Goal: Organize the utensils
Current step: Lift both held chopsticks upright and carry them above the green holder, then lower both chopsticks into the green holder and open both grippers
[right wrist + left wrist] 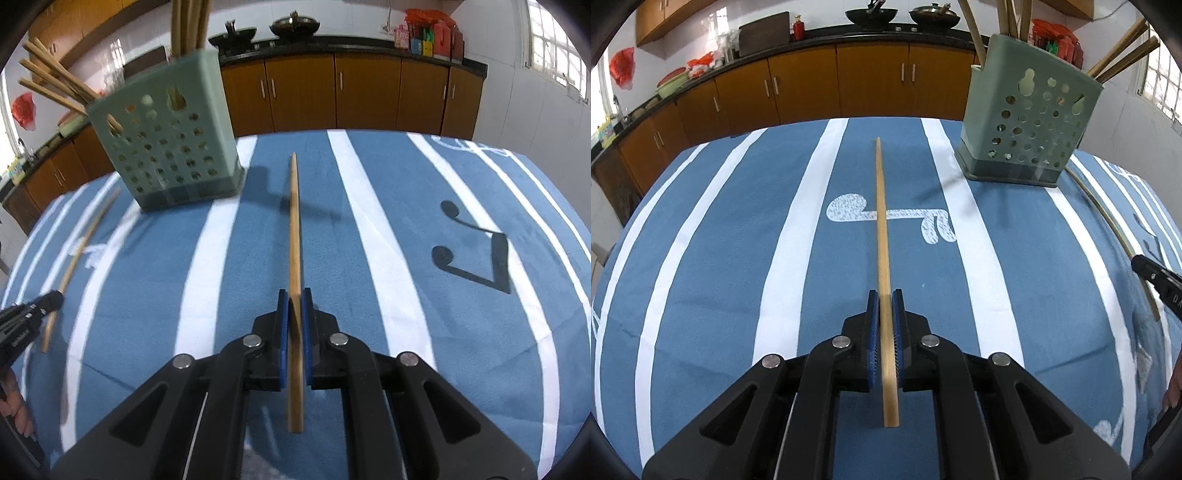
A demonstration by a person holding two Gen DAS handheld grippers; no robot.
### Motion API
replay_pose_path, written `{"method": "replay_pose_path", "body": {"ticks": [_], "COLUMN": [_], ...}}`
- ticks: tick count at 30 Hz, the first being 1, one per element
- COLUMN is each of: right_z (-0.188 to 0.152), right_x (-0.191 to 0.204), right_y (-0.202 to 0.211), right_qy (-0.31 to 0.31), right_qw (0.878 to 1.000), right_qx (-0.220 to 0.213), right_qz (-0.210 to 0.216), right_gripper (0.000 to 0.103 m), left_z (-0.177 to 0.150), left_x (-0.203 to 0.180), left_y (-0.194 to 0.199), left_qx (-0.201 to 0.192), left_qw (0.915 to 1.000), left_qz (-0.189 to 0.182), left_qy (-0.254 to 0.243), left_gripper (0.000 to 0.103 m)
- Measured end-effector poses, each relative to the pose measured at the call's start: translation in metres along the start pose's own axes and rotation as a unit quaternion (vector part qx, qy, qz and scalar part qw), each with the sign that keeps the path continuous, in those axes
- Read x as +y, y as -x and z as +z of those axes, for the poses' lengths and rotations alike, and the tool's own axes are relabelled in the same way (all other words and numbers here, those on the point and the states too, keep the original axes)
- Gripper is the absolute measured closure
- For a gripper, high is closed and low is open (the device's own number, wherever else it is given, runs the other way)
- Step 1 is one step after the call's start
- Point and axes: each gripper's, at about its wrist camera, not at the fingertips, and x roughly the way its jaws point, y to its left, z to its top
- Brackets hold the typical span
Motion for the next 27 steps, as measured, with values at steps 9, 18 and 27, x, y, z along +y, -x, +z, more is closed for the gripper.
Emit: {"method": "replay_pose_path", "body": {"ticks": [9,18,27], "right_z": [0.026,0.056,0.073], "right_x": [-0.008,-0.006,0.002], "right_y": [0.065,0.121,0.137], "right_qy": [-0.006,-0.003,0.015], "right_qw": [0.996,0.985,0.982], "right_qx": [-0.09,-0.172,-0.188], "right_qz": [0.007,0.014,0.017], "right_gripper": [0.095,0.095,0.095], "left_z": [0.018,0.051,0.067], "left_x": [0.012,0.014,0.007], "left_y": [0.056,0.119,0.135], "left_qx": [-0.063,-0.154,-0.175], "left_qw": [0.9979,0.9871,0.9831], "left_qz": [-0.016,-0.041,-0.053], "left_qy": [0.006,0.015,0.001], "left_gripper": [0.096,0.096,0.096]}}
